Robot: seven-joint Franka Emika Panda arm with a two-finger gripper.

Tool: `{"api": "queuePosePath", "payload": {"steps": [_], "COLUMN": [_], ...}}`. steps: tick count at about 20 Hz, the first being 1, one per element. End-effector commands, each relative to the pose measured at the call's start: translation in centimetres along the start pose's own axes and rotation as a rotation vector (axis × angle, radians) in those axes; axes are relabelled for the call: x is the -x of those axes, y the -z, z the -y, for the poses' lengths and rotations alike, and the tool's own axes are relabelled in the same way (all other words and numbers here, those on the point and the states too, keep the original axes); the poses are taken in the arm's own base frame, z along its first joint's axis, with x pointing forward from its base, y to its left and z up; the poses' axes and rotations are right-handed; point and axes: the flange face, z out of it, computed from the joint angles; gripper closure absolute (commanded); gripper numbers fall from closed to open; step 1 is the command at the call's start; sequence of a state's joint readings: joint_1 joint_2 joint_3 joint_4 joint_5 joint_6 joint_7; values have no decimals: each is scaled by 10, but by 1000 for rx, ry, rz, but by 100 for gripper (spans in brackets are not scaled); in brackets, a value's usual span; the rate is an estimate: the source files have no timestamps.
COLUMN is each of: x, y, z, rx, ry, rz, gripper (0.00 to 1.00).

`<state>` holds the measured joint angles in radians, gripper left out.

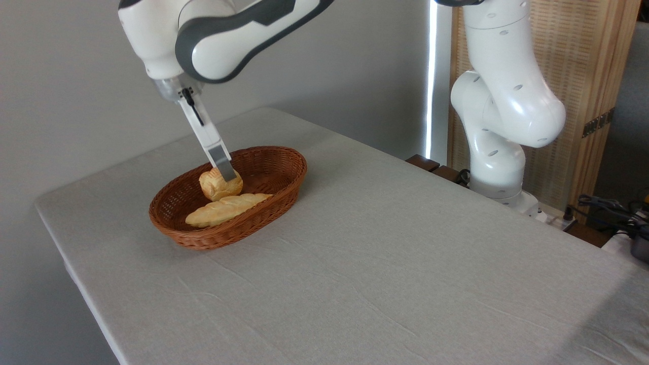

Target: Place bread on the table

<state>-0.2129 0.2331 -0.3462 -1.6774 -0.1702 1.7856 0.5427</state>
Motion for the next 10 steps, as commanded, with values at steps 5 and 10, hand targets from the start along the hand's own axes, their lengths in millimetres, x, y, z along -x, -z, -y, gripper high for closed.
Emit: {"api": "queuePosePath", "payload": {"steps": [5,10], "x": [-2,-2], "y": [-13,-14], "z": [15,17], "rx": [-25,-26], "ry": [1,2], "rz": [14,13], "gripper": [80,79]}}
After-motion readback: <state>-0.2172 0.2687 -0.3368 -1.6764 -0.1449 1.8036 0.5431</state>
